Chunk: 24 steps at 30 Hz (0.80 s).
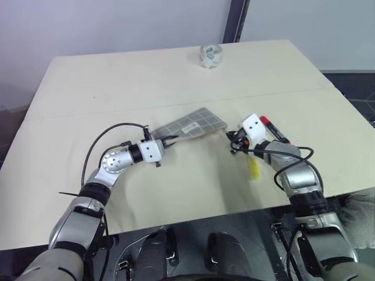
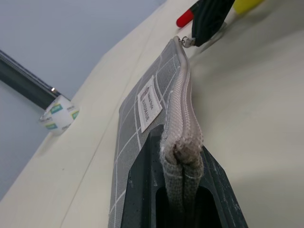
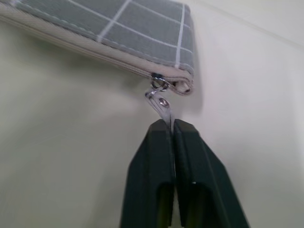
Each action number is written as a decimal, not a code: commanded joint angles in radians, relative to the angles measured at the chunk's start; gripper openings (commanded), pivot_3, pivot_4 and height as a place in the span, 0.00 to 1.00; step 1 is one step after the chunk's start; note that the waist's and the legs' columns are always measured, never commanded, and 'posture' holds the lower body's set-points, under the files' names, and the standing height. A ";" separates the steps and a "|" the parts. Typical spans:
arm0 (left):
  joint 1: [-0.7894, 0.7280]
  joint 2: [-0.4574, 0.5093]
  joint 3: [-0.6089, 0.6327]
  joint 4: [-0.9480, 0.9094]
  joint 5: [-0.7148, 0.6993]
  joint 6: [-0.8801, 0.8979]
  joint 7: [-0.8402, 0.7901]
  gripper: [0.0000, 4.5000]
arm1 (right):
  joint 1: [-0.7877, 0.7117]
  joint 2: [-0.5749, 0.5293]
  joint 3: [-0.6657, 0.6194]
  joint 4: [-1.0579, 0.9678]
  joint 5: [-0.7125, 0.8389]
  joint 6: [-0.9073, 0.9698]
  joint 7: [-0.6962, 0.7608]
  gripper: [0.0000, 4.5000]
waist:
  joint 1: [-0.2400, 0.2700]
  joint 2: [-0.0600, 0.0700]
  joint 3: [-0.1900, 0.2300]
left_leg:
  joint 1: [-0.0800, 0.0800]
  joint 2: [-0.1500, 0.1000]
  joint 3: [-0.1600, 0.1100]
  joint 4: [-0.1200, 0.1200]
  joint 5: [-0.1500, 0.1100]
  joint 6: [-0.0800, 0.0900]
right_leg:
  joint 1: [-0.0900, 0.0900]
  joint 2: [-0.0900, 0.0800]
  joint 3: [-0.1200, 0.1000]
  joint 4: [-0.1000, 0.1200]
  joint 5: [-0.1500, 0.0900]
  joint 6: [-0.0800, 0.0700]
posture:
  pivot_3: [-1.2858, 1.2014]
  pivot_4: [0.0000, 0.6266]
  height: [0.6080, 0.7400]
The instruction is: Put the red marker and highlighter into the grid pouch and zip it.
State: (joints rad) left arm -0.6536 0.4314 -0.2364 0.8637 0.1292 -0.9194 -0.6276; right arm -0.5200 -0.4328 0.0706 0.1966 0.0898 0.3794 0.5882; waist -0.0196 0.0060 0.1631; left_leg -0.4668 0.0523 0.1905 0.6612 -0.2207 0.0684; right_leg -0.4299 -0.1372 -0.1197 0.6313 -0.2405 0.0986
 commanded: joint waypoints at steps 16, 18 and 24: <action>-0.020 -0.021 -0.011 0.005 0.089 0.011 0.100 0.00 | -0.046 0.151 0.209 -0.204 -0.002 -0.021 0.100 0.01 | 0.005 0.000 0.000 | 0.000 0.000 0.000 0.000 0.000 0.000 | 0.000 0.000 0.000 0.000 0.000 0.000 | 0.52 0.24 1.00; -0.021 -0.026 -0.016 0.011 0.104 0.011 0.114 0.00 | -0.054 0.149 0.245 -0.212 -0.019 -0.046 0.130 0.01 | 0.004 0.000 0.000 | 0.000 0.000 0.000 0.000 0.000 0.000 | 0.000 0.000 0.000 0.000 0.000 0.000 | 0.52 0.24 1.00; -0.029 -0.039 -0.023 0.007 0.121 0.010 0.128 0.00 | -0.060 0.158 0.320 -0.167 -0.091 -0.102 0.153 0.01 | 0.006 0.000 0.000 | 0.000 0.000 0.000 0.000 0.000 0.000 | 0.000 0.000 0.000 0.000 0.000 0.000 | 0.52 0.24 1.00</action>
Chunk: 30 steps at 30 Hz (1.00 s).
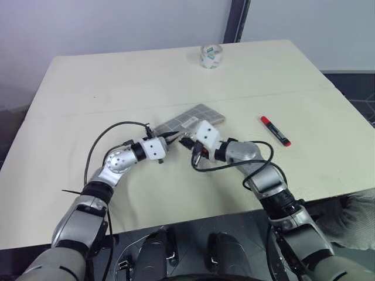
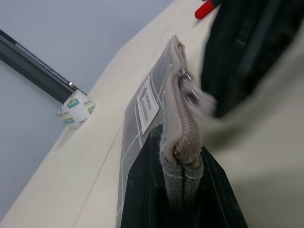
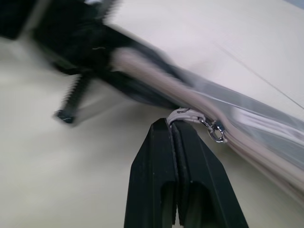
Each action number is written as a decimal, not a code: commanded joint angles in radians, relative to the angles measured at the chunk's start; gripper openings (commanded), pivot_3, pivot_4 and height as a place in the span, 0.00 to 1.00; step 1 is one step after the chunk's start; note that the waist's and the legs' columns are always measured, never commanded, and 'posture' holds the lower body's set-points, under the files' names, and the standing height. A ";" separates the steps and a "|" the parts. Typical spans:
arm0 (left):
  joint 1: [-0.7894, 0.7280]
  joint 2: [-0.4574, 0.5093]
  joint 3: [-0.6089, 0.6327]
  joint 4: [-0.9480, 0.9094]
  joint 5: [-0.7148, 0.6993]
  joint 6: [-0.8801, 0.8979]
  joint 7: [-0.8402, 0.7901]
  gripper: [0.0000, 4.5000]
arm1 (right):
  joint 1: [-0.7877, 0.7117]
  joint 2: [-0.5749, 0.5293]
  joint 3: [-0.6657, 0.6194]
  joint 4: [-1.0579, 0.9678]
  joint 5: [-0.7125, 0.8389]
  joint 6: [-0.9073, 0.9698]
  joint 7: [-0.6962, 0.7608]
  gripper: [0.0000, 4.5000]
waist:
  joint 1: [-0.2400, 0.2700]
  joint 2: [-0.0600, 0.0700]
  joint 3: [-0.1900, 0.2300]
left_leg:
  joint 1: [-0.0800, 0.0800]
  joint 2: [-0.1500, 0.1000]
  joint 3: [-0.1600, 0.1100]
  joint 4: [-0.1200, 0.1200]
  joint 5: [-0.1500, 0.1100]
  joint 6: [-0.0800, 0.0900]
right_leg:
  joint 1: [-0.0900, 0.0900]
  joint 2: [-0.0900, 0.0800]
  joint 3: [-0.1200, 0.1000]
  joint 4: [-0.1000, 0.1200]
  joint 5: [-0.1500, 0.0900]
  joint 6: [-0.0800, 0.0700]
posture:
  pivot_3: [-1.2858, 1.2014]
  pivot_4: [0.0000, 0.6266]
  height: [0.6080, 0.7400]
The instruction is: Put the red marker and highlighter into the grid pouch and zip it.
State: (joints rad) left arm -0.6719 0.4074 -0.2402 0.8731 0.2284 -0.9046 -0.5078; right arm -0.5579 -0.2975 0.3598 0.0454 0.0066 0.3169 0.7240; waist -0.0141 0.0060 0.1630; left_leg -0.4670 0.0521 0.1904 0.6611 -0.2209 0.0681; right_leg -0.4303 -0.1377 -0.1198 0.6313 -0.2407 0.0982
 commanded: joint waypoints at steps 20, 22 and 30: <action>0.000 0.017 -0.016 -0.025 0.069 -0.042 0.063 0.00 | 0.248 -0.124 -0.251 -0.260 0.147 -0.064 0.030 0.98 | 0.001 0.000 0.000 | -0.005 0.000 0.000 0.000 0.000 0.000 | -0.004 -0.001 0.000 -0.001 0.000 0.000 | 0.52 0.24 1.00; 0.002 0.019 -0.019 -0.026 0.069 -0.050 0.062 0.00 | 0.331 -0.093 -0.356 -0.348 0.253 -0.037 -0.004 0.98 | 0.004 0.000 0.000 | -0.005 0.001 0.000 -0.001 0.000 0.000 | -0.005 0.001 0.000 -0.001 0.000 0.000 | 0.52 0.24 1.00; -0.001 0.022 -0.027 -0.010 0.071 -0.070 0.058 0.00 | 0.639 -0.039 -0.430 -0.577 0.192 0.006 -0.242 0.98 | 0.002 -0.001 0.000 | -0.007 0.001 -0.001 -0.001 0.000 0.000 | -0.005 0.001 -0.001 -0.001 0.000 0.000 | 0.52 0.24 1.00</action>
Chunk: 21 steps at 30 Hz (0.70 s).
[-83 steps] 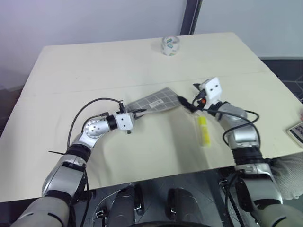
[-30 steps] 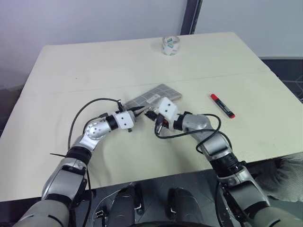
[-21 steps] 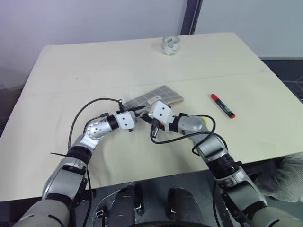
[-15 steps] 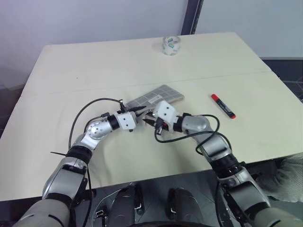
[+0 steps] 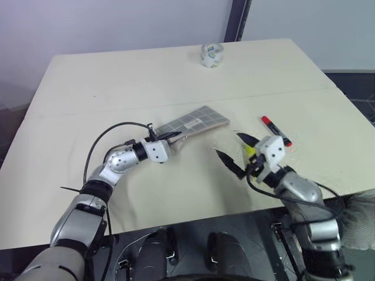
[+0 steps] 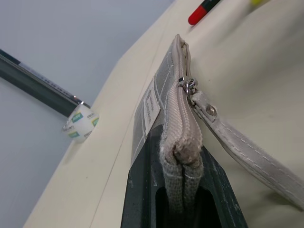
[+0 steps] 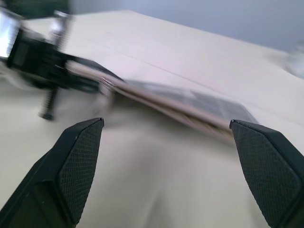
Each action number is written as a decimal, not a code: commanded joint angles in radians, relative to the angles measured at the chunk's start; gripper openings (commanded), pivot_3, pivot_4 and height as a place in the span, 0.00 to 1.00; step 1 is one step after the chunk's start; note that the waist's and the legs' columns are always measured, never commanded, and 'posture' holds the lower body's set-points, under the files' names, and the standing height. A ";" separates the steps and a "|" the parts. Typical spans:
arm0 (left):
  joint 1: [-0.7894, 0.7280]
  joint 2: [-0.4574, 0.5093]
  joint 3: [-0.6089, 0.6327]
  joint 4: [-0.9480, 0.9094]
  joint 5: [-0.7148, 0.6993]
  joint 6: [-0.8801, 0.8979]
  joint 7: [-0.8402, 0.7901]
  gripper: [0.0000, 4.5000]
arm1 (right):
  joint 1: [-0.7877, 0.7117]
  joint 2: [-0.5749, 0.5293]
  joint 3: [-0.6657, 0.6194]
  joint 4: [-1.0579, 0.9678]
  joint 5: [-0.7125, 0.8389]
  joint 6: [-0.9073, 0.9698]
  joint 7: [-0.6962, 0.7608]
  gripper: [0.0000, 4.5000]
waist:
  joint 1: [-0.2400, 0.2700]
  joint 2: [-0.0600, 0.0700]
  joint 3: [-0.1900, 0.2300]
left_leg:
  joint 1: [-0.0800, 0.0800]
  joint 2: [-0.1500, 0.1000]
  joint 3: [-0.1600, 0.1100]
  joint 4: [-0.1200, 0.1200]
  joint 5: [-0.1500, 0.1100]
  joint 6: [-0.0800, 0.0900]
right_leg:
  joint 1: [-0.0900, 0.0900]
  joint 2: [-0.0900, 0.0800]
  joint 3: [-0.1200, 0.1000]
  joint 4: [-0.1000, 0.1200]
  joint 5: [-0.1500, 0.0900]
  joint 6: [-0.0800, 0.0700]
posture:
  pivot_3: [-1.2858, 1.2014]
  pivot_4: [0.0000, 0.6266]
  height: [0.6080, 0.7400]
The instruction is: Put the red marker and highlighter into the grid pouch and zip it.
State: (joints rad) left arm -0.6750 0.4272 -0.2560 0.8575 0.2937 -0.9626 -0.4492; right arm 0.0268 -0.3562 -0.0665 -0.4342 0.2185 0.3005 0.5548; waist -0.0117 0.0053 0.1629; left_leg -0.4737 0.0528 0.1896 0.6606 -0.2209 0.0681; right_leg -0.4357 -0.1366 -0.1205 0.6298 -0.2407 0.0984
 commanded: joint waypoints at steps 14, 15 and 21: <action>-0.022 -0.017 -0.026 0.051 0.016 -0.035 -0.006 0.00 | 0.284 0.087 0.003 -0.151 -0.148 0.096 -0.323 0.98 | 0.025 0.000 0.000 | 0.000 -0.001 -0.001 -0.010 0.003 -0.004 | -0.003 0.001 -0.001 -0.003 -0.001 0.000 | 0.52 0.24 1.00; -0.022 -0.017 -0.026 0.053 0.017 -0.037 -0.005 0.00 | 0.285 0.091 0.006 -0.144 -0.146 0.118 -0.331 0.98 | 0.026 0.000 0.000 | 0.000 -0.001 -0.001 -0.010 0.003 -0.004 | -0.002 0.001 -0.001 -0.003 -0.001 0.000 | 0.52 0.24 1.00; -0.021 -0.019 -0.030 0.051 0.020 -0.040 0.002 0.00 | 0.283 0.125 0.002 -0.116 -0.074 0.273 -0.341 0.78 | 0.026 -0.004 -0.002 | 0.001 -0.001 -0.005 -0.010 0.004 -0.004 | 0.000 0.002 -0.003 -0.002 -0.001 0.001 | 0.52 0.24 1.00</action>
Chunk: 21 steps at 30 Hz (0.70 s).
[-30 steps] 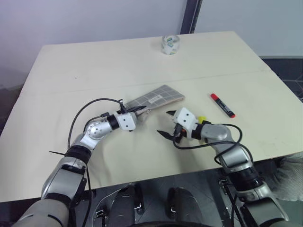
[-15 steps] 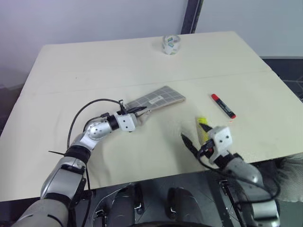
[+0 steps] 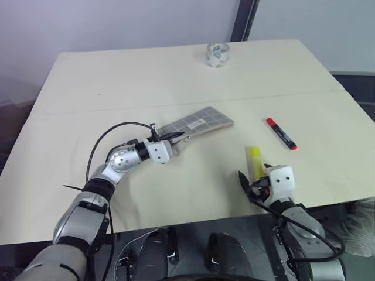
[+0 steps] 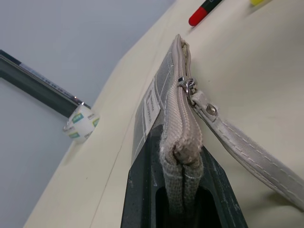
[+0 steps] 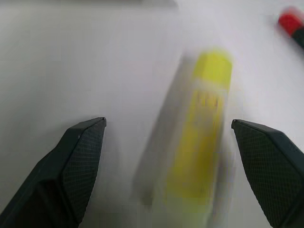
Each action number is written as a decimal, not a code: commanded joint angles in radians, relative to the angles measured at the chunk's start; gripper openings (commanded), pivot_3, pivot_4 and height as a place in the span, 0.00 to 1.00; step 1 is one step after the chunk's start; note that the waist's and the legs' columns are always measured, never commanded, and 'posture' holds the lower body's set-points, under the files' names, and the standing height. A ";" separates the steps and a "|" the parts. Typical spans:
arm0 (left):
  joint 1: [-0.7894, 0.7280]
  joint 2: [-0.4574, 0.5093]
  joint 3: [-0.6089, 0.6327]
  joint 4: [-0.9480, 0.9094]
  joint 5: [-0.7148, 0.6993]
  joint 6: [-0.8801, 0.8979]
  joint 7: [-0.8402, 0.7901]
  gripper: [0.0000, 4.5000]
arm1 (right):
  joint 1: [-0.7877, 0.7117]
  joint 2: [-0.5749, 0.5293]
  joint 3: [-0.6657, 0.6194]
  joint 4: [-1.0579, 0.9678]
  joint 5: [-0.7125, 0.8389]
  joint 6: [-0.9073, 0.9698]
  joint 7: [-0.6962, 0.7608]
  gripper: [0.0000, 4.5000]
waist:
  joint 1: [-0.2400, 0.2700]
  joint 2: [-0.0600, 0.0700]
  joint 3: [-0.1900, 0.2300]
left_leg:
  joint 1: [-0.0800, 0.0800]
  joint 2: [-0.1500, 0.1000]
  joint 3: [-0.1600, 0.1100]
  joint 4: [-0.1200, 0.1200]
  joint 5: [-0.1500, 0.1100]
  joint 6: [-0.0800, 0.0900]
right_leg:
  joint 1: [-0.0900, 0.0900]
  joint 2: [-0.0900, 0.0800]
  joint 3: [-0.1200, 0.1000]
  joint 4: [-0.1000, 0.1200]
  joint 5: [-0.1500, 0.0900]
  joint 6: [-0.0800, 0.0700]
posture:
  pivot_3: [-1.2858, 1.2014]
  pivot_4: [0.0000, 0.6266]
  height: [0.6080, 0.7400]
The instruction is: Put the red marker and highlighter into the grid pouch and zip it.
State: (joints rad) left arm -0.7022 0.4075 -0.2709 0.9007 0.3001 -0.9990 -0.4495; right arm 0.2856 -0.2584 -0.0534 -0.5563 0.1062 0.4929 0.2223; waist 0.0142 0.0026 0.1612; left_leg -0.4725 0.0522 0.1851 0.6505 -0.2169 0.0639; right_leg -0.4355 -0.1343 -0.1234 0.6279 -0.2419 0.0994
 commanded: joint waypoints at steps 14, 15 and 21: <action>-0.001 -0.014 -0.019 0.007 0.005 -0.006 -0.008 0.00 | -0.143 -0.183 0.061 0.022 0.077 -0.099 0.251 0.20 | -0.006 -0.005 -0.003 | 0.001 0.000 0.000 0.005 -0.001 0.001 | 0.003 -0.001 0.000 0.000 0.000 0.000 | 0.52 0.24 1.00; -0.001 -0.017 -0.020 0.005 0.001 -0.011 -0.014 0.00 | -0.160 -0.190 0.063 0.039 0.072 -0.103 0.258 0.20 | -0.005 -0.005 -0.003 | 0.001 0.001 0.000 0.006 -0.001 0.001 | 0.003 -0.001 0.000 0.001 0.000 0.000 | 0.52 0.24 1.00; 0.004 -0.018 -0.020 -0.009 -0.013 -0.018 -0.034 0.00 | -0.256 -0.200 0.057 0.128 0.069 -0.132 0.284 0.20 | -0.004 -0.005 -0.003 | 0.001 0.001 0.000 0.012 -0.003 0.003 | 0.004 -0.001 0.000 0.002 0.000 0.000 | 0.52 0.24 1.00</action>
State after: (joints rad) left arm -0.7026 0.3913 -0.2799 0.9033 0.2957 -0.9998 -0.4727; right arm 0.0515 -0.4527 0.0171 -0.4238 0.1695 0.3917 0.4985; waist 0.0099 -0.0025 0.1582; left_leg -0.4719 0.0530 0.1850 0.6626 -0.2198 0.0676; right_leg -0.4310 -0.1355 -0.1236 0.6295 -0.2417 0.0993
